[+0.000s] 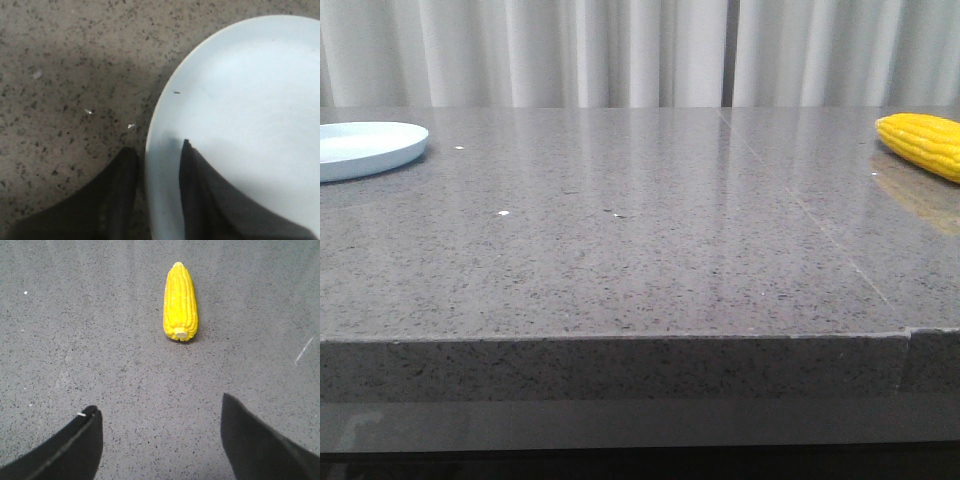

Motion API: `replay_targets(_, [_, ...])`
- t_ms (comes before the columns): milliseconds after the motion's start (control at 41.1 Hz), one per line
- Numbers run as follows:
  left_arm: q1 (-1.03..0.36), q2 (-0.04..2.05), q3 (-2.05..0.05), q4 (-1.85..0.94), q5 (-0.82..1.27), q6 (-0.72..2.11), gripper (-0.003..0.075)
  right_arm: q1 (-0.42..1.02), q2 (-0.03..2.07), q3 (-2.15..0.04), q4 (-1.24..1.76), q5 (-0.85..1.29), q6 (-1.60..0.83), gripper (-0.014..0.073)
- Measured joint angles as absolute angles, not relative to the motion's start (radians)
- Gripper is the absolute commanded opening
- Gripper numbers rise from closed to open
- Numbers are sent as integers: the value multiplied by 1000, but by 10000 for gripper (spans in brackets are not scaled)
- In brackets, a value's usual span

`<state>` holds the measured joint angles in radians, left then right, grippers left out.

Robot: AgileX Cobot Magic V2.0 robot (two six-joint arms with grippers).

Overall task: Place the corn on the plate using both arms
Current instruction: 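Open the left gripper and lower it onto the white plate's rim, then grip the plate rim with the left gripper and lift it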

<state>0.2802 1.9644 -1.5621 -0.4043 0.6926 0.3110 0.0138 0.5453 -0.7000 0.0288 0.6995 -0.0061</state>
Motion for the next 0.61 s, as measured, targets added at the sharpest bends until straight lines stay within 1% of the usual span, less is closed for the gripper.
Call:
replay_targets(122, [280, 1966, -1562, -404, 693, 311, -12, 14, 545, -700, 29, 699, -6, 529])
replay_targets(146, [280, 1966, -1562, -404, 693, 311, -19, 14, 545, -700, 29, 699, -6, 529])
replay_targets(462, [280, 1964, -1564, -419, 710, 311, -20, 14, 545, -700, 29, 699, -6, 529])
replay_targets(608, [265, 1926, -1564, -420, 726, 311, -20, 14, 545, -700, 29, 699, -6, 529])
